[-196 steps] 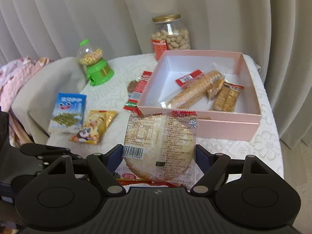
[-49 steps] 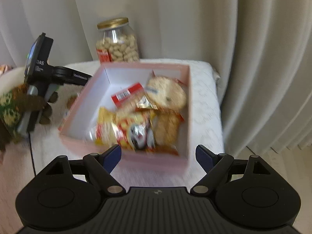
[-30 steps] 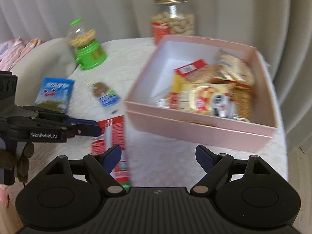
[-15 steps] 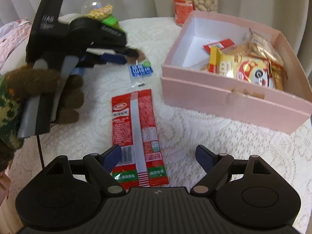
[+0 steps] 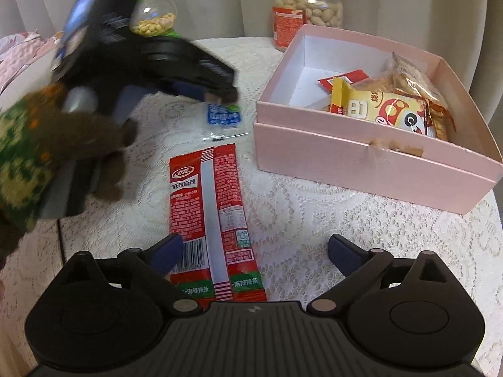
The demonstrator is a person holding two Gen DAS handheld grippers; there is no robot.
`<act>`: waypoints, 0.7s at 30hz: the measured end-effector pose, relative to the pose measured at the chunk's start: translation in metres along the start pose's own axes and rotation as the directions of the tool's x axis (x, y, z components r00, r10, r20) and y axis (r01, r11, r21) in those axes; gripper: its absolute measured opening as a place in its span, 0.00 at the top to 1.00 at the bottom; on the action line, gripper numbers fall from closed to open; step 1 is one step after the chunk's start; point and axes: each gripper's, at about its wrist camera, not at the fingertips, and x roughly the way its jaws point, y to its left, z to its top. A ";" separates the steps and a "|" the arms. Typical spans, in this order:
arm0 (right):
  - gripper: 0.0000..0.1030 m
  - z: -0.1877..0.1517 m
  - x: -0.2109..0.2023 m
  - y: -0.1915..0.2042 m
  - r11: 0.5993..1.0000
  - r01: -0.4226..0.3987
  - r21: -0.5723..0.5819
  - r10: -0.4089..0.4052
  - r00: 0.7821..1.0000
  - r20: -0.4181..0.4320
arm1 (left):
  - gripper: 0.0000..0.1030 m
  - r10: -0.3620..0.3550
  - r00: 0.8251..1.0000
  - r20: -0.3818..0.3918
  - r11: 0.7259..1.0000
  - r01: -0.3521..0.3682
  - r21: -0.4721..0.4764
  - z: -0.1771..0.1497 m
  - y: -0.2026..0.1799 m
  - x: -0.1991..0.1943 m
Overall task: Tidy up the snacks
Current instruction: 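Move the right gripper to the red spicy strip packet while the left approaches the cookie lollipop packet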
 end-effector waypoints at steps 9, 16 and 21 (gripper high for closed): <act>0.03 0.001 0.003 0.001 1.000 0.020 0.011 -0.019 1.000 -0.008 | 0.66 -0.071 0.997 0.018 0.997 0.072 -0.031 -0.036 0.035 -0.050; 0.03 0.010 0.011 0.018 0.999 0.035 -0.034 -0.035 0.999 -0.016 | 0.74 -0.150 0.987 0.051 0.985 0.153 -0.081 -0.041 0.052 -0.080; 0.16 0.014 0.023 0.044 0.992 0.064 -0.113 -0.065 0.998 -0.001 | 0.80 -0.176 0.982 0.062 0.982 0.180 -0.058 -0.055 0.051 -0.100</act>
